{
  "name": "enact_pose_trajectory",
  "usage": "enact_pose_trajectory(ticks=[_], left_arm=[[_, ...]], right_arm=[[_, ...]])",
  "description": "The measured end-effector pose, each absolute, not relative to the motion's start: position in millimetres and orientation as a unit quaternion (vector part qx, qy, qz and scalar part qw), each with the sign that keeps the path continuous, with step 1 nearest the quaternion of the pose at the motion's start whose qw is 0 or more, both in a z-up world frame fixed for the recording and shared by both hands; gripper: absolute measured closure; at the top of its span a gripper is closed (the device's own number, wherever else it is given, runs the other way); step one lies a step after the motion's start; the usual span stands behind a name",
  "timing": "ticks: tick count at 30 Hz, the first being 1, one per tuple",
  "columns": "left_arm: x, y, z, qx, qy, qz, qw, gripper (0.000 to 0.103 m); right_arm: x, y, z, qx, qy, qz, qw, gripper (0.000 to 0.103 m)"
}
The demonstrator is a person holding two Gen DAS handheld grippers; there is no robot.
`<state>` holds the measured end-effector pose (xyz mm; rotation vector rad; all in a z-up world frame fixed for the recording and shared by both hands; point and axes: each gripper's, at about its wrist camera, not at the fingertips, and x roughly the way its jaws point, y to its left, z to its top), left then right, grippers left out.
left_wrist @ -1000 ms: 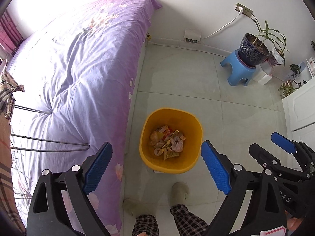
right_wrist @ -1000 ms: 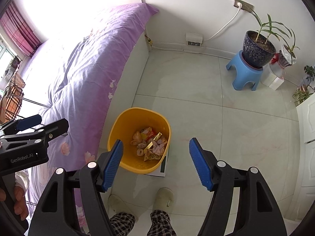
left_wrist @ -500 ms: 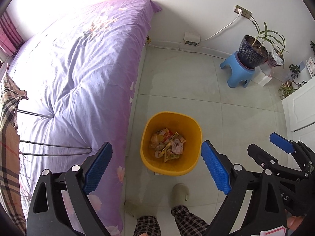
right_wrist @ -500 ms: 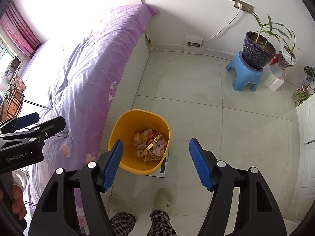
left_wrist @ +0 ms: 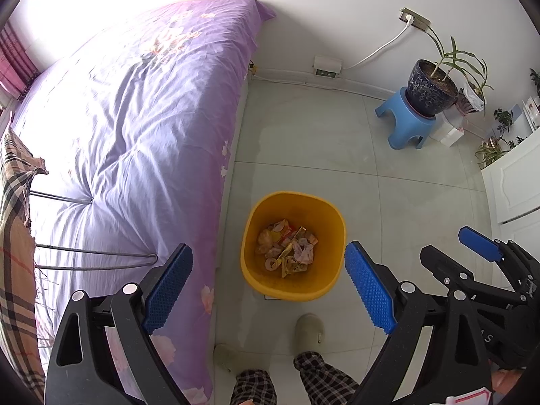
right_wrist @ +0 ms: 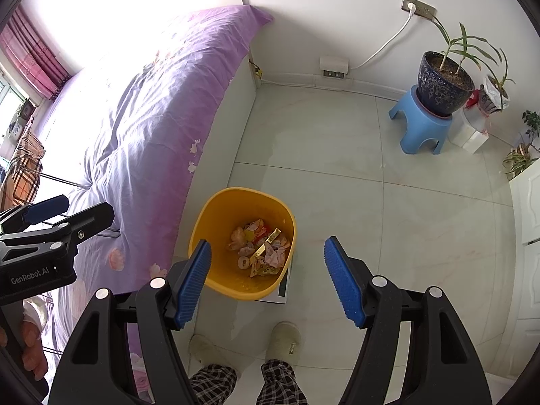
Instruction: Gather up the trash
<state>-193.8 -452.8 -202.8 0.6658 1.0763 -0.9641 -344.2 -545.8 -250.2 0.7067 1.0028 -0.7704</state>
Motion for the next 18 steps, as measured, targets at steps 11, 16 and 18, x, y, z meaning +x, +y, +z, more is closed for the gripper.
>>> enact_pose_trajectory(ticks=[11,16,18], left_arm=[[-193.3,-453.2,-202.2,0.298,0.484,-0.433,0.699,0.012],[-193.2,-452.6,-202.1,0.298,0.483,-0.434,0.700,0.012],[-193.7,-452.7,-201.8,0.297,0.483,-0.434,0.700,0.012]], right_arm=[[-344.0,-544.9,-251.2,0.326,0.459,-0.352,0.748,0.033],[-343.8,-544.9,-251.0,0.325,0.459,-0.352,0.748,0.033],[-344.1,-544.4,-250.8,0.324,0.460,-0.352,0.748,0.033]])
